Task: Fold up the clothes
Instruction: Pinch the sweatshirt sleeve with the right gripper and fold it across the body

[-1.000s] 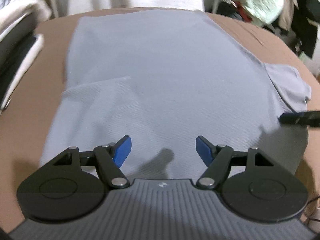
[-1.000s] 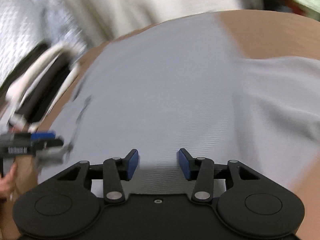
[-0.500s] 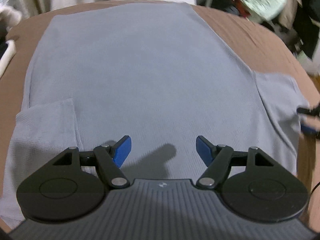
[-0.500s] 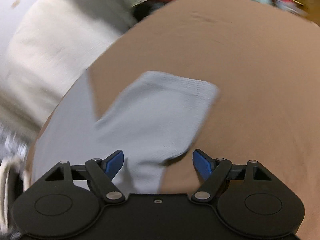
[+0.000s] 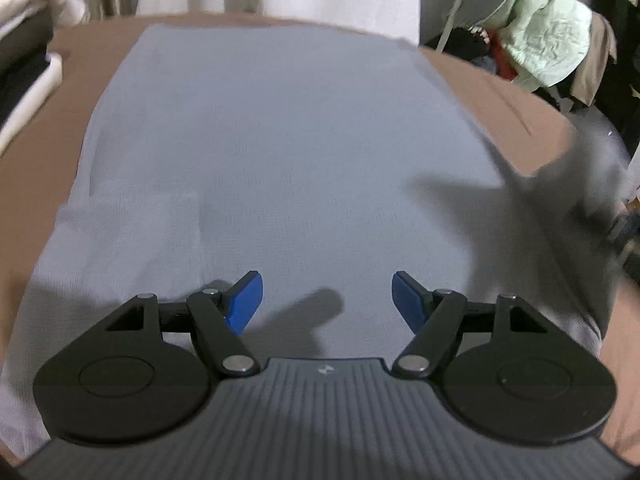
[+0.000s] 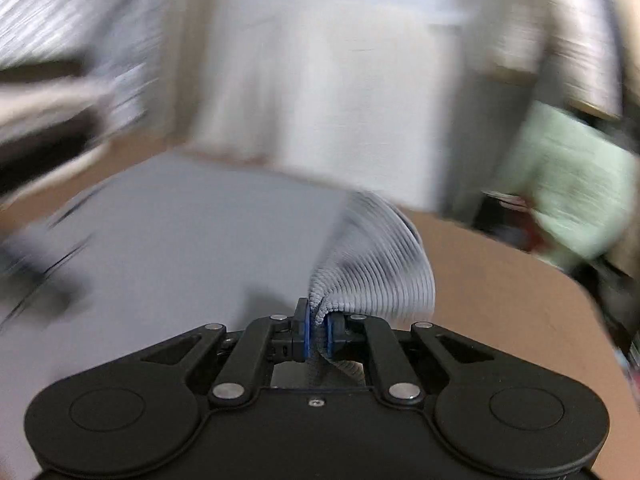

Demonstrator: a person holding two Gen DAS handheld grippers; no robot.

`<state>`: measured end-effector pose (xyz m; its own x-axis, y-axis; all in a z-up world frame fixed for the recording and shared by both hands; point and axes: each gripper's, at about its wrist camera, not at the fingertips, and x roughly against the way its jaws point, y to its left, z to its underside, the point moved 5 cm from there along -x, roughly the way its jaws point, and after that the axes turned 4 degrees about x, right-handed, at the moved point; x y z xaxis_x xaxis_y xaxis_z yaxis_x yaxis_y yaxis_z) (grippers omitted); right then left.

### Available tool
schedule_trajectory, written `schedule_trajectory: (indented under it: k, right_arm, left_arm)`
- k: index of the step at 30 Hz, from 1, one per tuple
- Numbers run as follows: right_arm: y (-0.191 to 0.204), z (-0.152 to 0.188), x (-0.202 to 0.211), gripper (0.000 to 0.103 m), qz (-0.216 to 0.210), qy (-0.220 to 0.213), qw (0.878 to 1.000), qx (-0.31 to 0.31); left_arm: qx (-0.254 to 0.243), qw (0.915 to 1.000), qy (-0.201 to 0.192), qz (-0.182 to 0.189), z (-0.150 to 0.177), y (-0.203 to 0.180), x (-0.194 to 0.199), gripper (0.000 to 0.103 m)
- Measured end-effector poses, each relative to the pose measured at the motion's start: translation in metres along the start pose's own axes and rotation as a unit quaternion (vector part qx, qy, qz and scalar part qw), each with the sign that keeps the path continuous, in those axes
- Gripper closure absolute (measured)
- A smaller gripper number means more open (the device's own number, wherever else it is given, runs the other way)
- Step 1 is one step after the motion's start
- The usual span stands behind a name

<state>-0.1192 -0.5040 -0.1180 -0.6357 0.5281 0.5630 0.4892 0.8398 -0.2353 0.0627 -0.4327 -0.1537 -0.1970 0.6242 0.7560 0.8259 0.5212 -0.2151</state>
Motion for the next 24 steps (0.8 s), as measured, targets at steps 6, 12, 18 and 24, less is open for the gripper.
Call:
schedule_trajectory:
  k: [6,12,18,24]
  right_arm:
    - [0.04,0.031,0.027,0.044,-0.09,0.022,0.996,0.006]
    - [-0.007,0.07,0.059,0.035,-0.049,0.017,0.999,-0.013]
    - [-0.019,0.092,0.029,0.035,-0.034,0.036,0.998,-0.028]
    - [-0.037,0.103,0.01,0.032,-0.015,0.048,0.997,-0.06]
  left_arm:
    - [-0.006,0.9996,0.022,0.014,0.025,-0.018,-0.006,0.032]
    - [-0.049,0.9985,0.024,0.004,0.036,-0.043,-0.016,0.024]
    - [-0.109,0.994,-0.005,0.008,0.02,-0.077,-0.029,0.009]
    - [-0.171,0.9841,0.04,-0.028,0.013,-0.112,-0.083,0.0]
